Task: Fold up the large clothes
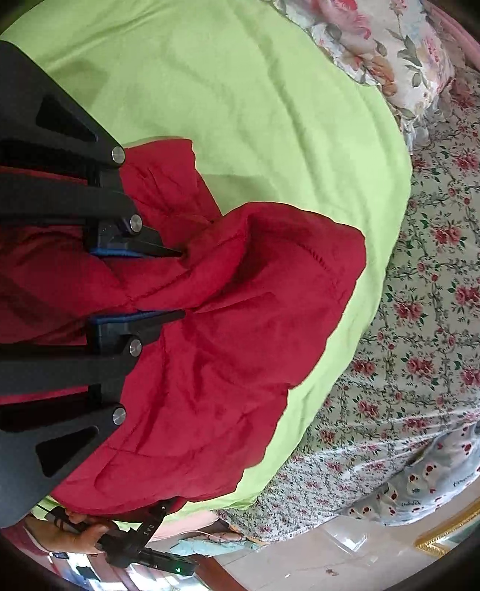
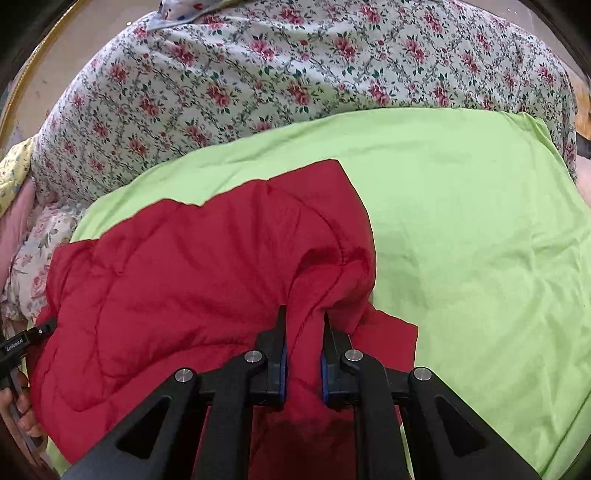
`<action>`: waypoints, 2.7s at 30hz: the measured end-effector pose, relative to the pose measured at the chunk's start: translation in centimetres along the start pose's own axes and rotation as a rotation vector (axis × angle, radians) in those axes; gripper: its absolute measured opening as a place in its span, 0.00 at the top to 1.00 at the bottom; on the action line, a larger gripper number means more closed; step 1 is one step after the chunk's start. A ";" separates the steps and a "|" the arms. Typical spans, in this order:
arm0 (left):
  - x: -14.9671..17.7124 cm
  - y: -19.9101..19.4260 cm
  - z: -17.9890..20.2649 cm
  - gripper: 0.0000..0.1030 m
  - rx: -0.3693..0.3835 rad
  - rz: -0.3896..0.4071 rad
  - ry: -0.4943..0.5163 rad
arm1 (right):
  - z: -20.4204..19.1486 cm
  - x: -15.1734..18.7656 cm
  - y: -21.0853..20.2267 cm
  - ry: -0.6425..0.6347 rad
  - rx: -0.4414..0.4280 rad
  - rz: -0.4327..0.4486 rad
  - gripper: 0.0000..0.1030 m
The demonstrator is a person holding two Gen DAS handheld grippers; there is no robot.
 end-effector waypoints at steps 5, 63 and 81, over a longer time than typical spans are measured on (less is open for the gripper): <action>0.4 0.9 0.1 0.81 -0.023 -0.014 0.014 | 0.2 0.1 0.6 0.010 0.004 -0.012 0.85; 7.5 -3.8 5.4 0.44 -0.110 0.060 0.232 | -8.6 5.6 -7.3 -0.115 -0.163 0.058 0.37; 10.1 -7.5 6.0 0.38 -0.170 0.041 0.193 | -7.7 8.9 -2.3 -0.176 -0.007 -0.009 0.38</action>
Point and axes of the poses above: each gripper's, at about its wrist camera, not at the fingertips, and y roughly the way its jaws point, z to its right, x to its underside, the point moved 8 cm from there along y, roughly the way its jaws point, and after that the axes turned 12 degrees about -x, right-handed, at the moved point
